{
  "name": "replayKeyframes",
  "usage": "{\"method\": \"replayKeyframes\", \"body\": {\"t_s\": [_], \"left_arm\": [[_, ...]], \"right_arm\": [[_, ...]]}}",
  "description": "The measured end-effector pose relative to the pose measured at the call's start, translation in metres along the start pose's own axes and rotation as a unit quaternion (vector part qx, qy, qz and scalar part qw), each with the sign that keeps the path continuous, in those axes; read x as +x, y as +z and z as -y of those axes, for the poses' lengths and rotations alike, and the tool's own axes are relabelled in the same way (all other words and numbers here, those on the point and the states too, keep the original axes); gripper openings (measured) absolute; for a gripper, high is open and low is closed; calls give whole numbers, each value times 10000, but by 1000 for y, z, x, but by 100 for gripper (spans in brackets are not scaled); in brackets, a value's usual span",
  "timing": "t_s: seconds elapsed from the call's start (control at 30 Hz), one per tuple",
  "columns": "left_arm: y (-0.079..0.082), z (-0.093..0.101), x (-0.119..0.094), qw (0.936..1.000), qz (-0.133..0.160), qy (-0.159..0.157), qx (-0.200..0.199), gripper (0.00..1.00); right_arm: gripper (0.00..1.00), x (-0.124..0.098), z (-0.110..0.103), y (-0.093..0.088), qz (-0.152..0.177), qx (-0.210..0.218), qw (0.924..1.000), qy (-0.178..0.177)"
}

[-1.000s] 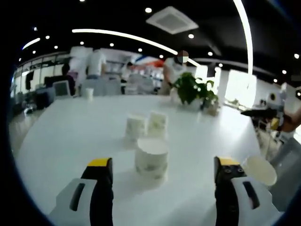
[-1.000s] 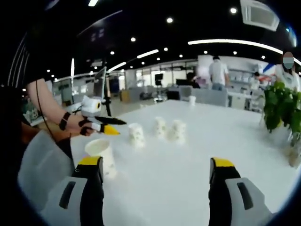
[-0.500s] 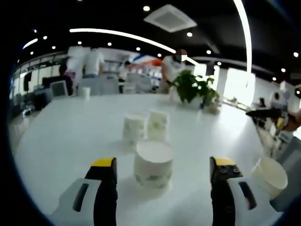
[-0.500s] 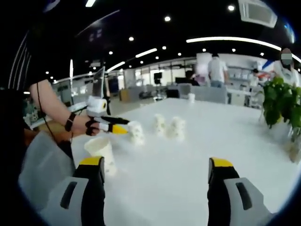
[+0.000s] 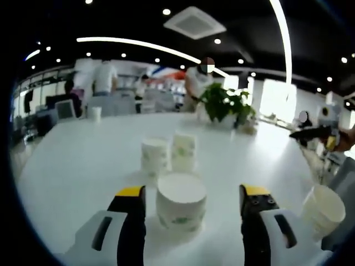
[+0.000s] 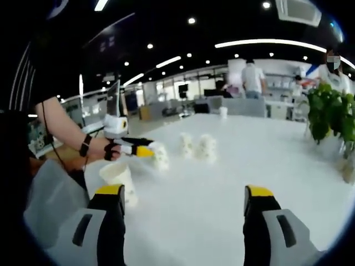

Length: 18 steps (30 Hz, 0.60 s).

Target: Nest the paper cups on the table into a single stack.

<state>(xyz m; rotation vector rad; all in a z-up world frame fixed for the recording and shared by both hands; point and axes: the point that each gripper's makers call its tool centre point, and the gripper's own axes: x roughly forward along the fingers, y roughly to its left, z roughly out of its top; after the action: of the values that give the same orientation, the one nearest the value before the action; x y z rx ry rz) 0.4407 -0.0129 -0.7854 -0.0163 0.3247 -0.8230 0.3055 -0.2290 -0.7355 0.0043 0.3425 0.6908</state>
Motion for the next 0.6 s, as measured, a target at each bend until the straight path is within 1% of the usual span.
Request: {"method": "replayKeyframes", "body": {"t_s": [0.13, 0.23, 0.5, 0.6], "left_arm": [[-4, 0, 3, 9999, -95, -14, 32, 61], [-7, 1, 5, 9997, -162, -61, 159, 57], [-9, 1, 8, 9994, -237, -113, 220, 51], [-9, 1, 8, 9993, -255, -135, 224, 46]], "right_arm": [[85, 0, 1, 1, 9, 30, 10000, 2], [85, 0, 1, 0, -2, 27, 10000, 16], [84, 2, 2, -2, -19, 92, 10000, 24], [84, 3, 3, -3, -22, 98, 9999, 33]]}}
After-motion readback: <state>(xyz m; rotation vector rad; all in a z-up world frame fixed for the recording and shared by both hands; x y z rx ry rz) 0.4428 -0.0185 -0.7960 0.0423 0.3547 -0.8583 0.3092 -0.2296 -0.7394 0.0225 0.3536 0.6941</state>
